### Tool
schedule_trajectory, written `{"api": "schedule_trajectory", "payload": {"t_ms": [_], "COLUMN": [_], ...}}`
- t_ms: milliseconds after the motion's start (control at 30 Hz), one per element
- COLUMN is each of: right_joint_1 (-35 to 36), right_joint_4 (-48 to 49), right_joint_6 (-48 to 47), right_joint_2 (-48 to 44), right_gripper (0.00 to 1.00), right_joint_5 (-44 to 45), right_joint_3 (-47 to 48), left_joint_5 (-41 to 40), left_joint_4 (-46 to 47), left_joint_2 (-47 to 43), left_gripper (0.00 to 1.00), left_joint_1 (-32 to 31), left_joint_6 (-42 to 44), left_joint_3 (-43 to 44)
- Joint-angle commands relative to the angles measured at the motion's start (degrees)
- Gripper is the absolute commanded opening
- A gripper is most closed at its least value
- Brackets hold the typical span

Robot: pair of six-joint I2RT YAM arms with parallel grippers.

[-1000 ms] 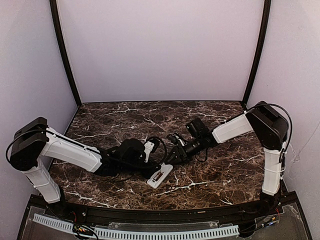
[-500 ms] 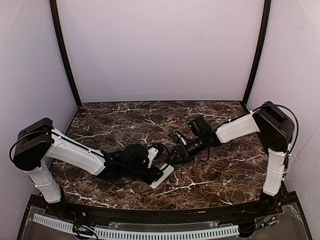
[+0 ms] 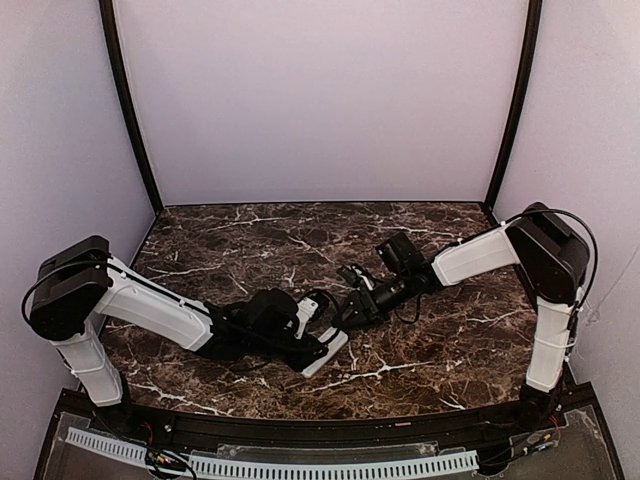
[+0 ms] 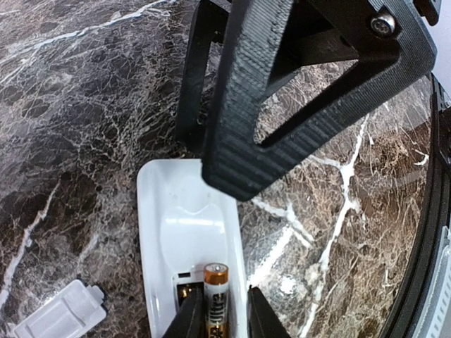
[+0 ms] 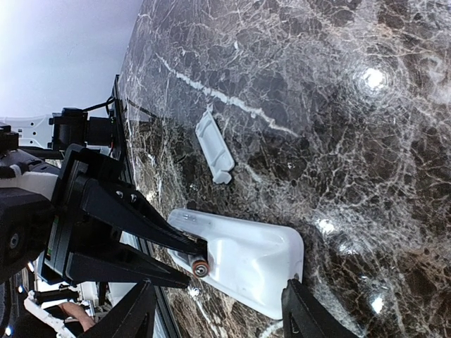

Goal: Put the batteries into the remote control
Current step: Place the battery in the battery compartment, then load the battery into the battery compartment.

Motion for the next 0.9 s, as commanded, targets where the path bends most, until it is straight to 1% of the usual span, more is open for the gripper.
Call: {"api": "schedule_trajectory", "payload": {"t_ms": [0, 67, 167, 300, 333, 367, 433, 500, 567, 667, 800, 867], "right_joint_1": [-0.3, -0.3, -0.3, -0.3, -0.2, -0.1, 0.1, 0.4, 0.9, 2.4, 4.7, 5.9], "right_joint_4": [-0.6, -0.8, -0.9, -0.9, -0.9, -0.9, -1.0, -1.6, -2.9, -5.6, -10.1, -11.5], "right_joint_6": [-0.7, -0.7, -0.7, -0.9, -1.0, -1.0, -1.0, -1.4, -2.1, -3.2, -4.6, -5.2], "right_joint_2": [-1.7, -1.7, -1.9, -3.2, -3.8, -4.4, -5.6, -7.0, -8.3, -9.2, -7.5, -6.2], "right_gripper": [0.60, 0.61, 0.61, 0.59, 0.57, 0.56, 0.54, 0.50, 0.46, 0.39, 0.30, 0.27], "right_joint_5": [0.3, 0.4, 0.3, 0.5, 0.6, 0.8, 1.5, 2.4, 3.9, 5.9, 8.4, 9.1], "right_joint_3": [0.2, 0.2, 0.1, -0.4, -0.7, -1.0, -1.5, -1.9, -1.8, -0.5, 2.7, 4.2], "left_joint_5": [0.2, 0.0, -0.2, -0.7, -0.8, -2.8, -4.4, -3.5, -2.8, -1.8, -2.4, -2.2], "left_joint_4": [-1.0, -1.4, -1.9, -1.2, 0.0, 0.4, 0.2, -0.6, -3.8, -4.9, -3.3, -1.9], "left_joint_2": [0.2, 0.1, -0.4, -4.0, -6.1, -7.3, -10.7, -13.9, -16.7, -19.7, -20.3, -20.0], "left_gripper": [0.25, 0.27, 0.29, 0.32, 0.36, 0.44, 0.54, 0.60, 0.62, 0.63, 0.61, 0.59], "left_joint_1": [-0.4, -0.4, -0.4, -0.4, -0.4, -0.4, -0.2, 0.4, 0.7, 1.0, 1.3, 1.4], "left_joint_6": [1.1, 1.3, 1.8, 3.2, 3.5, 4.3, 6.1, 9.5, 13.2, 16.4, 13.6, 10.1], "left_joint_3": [1.3, 1.4, 1.7, 0.4, -0.2, -1.3, -2.6, -4.0, -5.1, -7.9, -12.0, -14.2]}}
